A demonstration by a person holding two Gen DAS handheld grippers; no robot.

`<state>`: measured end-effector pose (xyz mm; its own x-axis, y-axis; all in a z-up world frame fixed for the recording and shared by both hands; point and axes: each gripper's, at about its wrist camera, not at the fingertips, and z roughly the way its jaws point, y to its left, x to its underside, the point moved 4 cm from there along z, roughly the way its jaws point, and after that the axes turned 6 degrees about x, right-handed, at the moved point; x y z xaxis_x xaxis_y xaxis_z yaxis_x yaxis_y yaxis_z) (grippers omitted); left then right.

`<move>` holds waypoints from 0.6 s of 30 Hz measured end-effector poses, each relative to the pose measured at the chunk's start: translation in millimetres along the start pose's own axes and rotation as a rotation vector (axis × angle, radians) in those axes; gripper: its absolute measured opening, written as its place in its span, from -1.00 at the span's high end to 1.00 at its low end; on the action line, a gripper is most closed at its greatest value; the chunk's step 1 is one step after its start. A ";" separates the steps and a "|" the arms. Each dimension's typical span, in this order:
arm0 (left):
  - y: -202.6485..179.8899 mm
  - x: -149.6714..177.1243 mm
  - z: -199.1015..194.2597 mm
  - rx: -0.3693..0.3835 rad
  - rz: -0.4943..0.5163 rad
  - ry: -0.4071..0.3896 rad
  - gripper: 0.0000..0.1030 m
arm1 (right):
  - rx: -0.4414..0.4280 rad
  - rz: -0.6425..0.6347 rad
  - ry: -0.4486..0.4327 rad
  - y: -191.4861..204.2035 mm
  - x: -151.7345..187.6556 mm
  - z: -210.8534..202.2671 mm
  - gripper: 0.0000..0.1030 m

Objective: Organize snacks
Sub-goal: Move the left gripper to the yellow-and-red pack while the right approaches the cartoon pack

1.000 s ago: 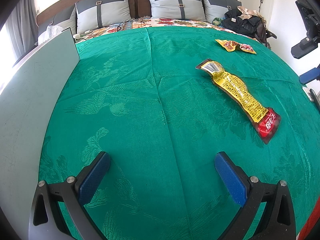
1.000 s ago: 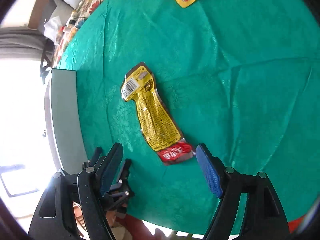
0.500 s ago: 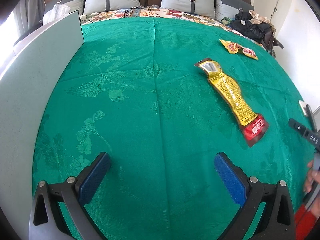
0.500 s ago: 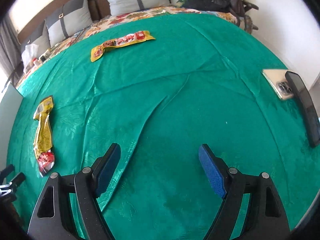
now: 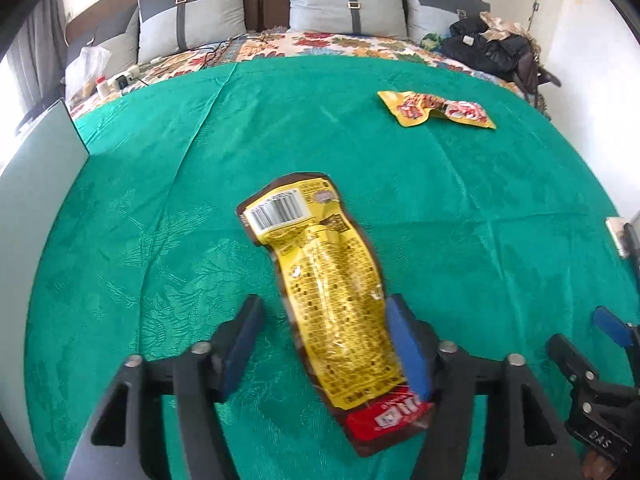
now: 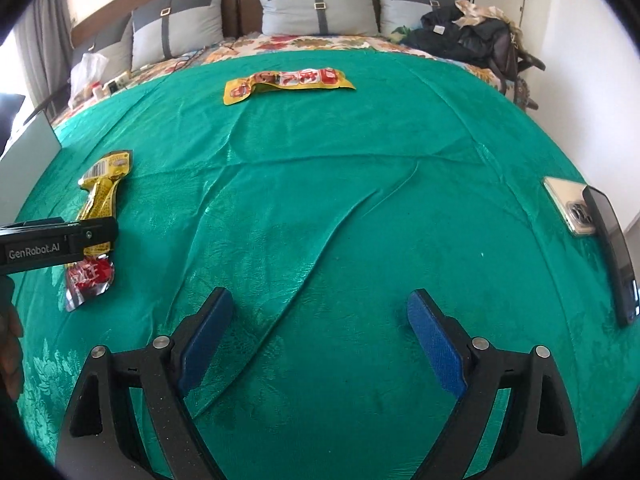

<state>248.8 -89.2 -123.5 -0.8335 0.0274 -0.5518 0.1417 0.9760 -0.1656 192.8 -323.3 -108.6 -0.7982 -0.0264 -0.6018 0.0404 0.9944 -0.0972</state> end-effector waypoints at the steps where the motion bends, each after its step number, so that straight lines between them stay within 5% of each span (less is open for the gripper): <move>1: 6.5 1.2 -4.8 -0.008 0.008 0.006 0.18 | 0.000 0.000 0.000 -0.1 0.0 0.2 -0.78; 6: 49.4 -0.3 -22.4 -0.014 -0.005 0.024 0.26 | 0.001 0.000 -0.001 0.3 0.4 0.0 -0.79; 8: 60.1 0.7 -21.9 0.038 -0.022 0.035 0.24 | 0.001 0.000 -0.001 0.3 0.1 0.0 -0.79; 11: 61.8 5.5 -14.5 0.032 0.015 0.048 -0.26 | 0.001 0.000 -0.001 0.3 0.4 0.0 -0.79; 12: 59.7 7.5 -10.2 -0.015 0.042 0.072 -0.71 | 0.001 0.000 -0.001 0.2 0.4 0.0 -0.79; 13: 58.3 10.5 -4.7 -0.067 0.065 0.094 -0.95 | 0.001 0.000 -0.001 0.0 0.2 0.2 -0.79; 18: 68.4 13.6 -2.8 -0.074 0.015 -0.002 -1.00 | -0.003 0.001 0.000 0.6 1.3 0.0 -0.80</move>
<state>245.7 -21.4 -140.1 -0.8303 0.0420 -0.5557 0.1144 0.9888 -0.0961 191.8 -322.8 -109.4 -0.7981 -0.0256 -0.6020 0.0391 0.9948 -0.0941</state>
